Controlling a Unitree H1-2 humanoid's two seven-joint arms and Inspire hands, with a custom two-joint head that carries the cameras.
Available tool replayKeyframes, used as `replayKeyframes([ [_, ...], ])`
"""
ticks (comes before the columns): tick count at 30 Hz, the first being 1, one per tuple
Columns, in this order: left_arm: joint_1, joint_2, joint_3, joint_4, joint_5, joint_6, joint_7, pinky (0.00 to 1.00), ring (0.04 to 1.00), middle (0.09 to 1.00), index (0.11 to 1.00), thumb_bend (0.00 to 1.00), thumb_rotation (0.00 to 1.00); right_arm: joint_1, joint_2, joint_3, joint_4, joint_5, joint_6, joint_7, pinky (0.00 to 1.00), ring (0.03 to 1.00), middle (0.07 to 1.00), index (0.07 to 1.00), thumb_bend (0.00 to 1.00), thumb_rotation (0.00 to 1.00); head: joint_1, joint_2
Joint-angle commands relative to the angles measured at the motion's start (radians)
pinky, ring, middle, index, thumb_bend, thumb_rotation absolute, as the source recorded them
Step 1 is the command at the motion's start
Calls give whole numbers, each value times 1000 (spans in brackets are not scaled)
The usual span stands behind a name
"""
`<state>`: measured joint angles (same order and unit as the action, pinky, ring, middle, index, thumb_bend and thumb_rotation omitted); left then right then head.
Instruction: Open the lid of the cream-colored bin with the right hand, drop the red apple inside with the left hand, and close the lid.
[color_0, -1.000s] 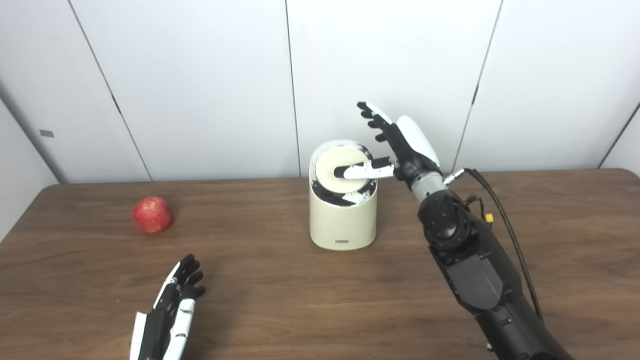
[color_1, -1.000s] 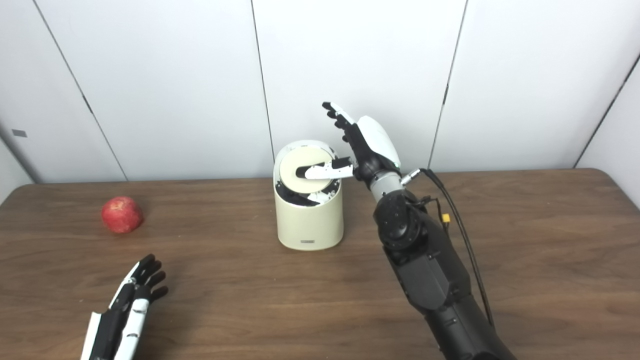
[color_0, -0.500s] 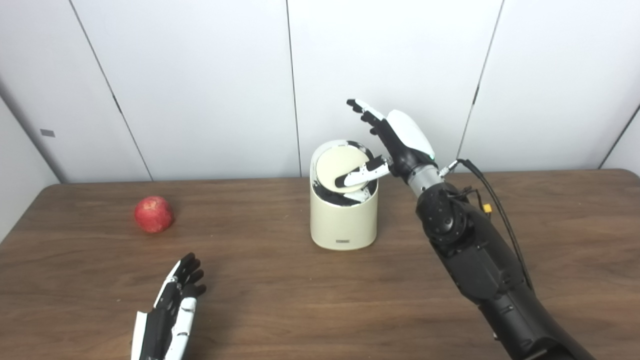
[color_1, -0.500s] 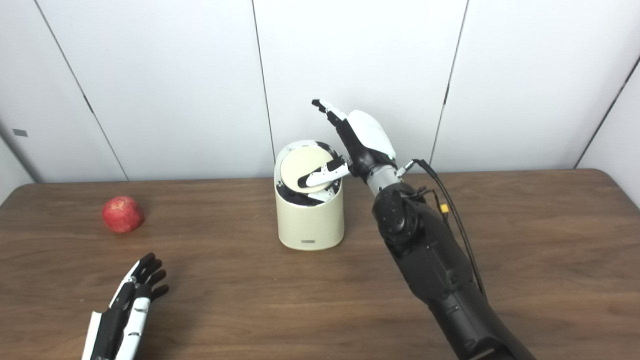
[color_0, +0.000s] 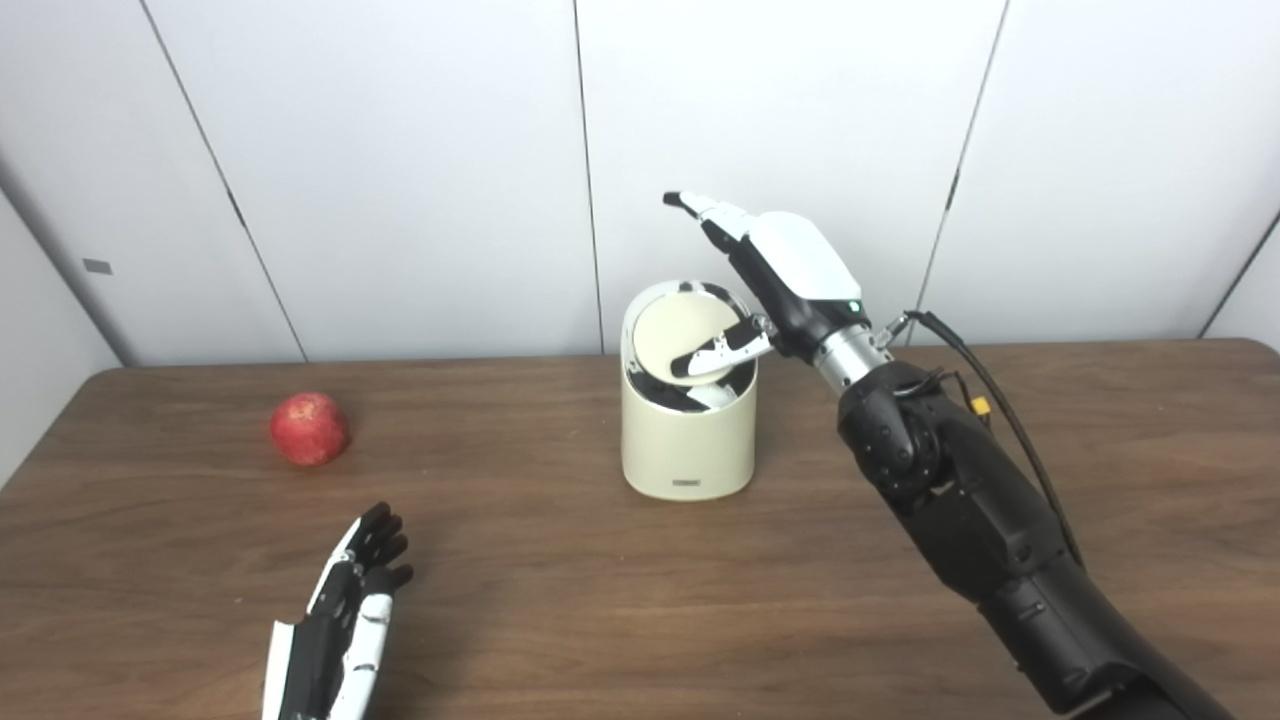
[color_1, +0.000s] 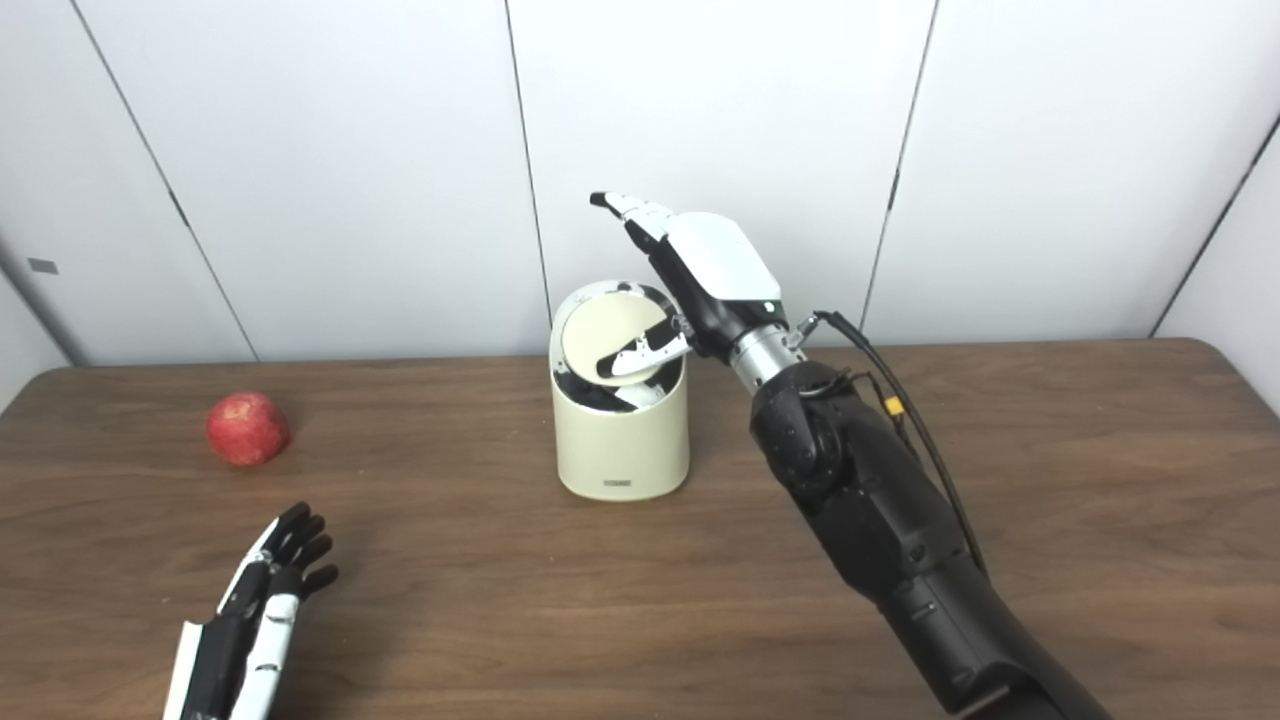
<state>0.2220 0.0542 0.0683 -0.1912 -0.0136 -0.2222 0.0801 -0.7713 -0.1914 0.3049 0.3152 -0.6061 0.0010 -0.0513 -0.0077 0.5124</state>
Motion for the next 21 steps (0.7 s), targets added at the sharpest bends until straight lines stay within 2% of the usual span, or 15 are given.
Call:
replayKeyframes([
  [1, 30, -55, -10, 53, 5, -50, 15, 811, 868, 888, 915, 466, 753, -21, 27, -64, -30, 80, 43, 8, 792, 872, 894, 905, 892, 285, 1, -7],
  [3, 28, -54, -12, 61, 8, -59, 16, 809, 868, 888, 917, 460, 756, -15, 53, -112, -71, 133, 101, 32, 728, 849, 879, 906, 855, 385, 2, -13],
  [7, 29, -57, -12, 70, 11, -65, 21, 815, 866, 885, 916, 460, 753, 17, 66, -175, -144, 217, 176, 72, 721, 836, 877, 900, 659, 606, 7, -20],
  [9, 30, -58, -11, 70, 11, -63, 23, 813, 862, 882, 913, 453, 755, 36, 68, -193, -178, 245, 211, 88, 744, 845, 887, 901, 562, 640, 5, -23],
  [13, 33, -61, -10, 64, 11, -58, 27, 809, 857, 876, 908, 447, 757, 81, 53, -210, -252, 260, 278, 105, 755, 854, 896, 901, 503, 699, 3, -20],
  [16, 34, -57, -11, 62, 8, -60, 25, 812, 862, 882, 912, 443, 768, 140, 27, -220, -322, 260, 288, 112, 725, 832, 877, 892, 471, 760, 4, -19],
  [21, 37, -50, -10, 57, 1, -58, 27, 820, 867, 886, 916, 441, 767, 259, -29, -232, -444, 273, 283, 138, 760, 838, 872, 881, 459, 807, 2, -14],
])
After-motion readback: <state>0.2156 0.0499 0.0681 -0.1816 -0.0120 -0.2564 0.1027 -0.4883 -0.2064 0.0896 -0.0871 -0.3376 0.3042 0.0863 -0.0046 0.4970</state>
